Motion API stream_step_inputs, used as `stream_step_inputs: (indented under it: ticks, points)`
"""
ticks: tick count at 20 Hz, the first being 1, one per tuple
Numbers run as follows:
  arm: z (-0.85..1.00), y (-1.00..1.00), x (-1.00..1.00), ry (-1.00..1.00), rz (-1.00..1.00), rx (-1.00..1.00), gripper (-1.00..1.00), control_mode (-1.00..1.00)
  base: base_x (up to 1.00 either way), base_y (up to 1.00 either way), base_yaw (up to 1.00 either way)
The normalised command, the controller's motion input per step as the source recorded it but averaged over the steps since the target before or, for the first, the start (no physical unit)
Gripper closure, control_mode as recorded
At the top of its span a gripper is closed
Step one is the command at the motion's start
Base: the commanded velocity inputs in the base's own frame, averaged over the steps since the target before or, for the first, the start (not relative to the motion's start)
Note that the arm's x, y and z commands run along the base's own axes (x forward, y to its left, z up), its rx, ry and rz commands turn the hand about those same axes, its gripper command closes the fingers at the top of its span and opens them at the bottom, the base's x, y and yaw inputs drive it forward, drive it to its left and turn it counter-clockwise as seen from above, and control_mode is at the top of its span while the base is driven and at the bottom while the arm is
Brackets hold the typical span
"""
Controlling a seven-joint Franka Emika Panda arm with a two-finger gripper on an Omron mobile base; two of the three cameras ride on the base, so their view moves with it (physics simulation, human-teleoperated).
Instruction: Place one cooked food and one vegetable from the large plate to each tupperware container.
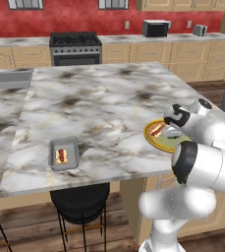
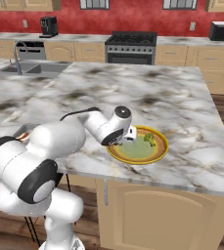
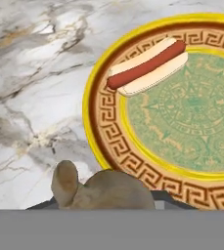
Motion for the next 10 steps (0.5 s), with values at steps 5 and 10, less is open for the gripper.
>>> stream_step_inputs:
  ticks: [5, 10]
  points:
    - [0.84, 0.64, -0.12, -0.01, 0.03, 0.0, 1.0, -1.0, 0.0, 0.0, 0.0]
    - [0.56, 0.69, 0.0, 0.03, 0.0, 0.0, 1.0, -1.0, 0.0, 0.0, 0.0]
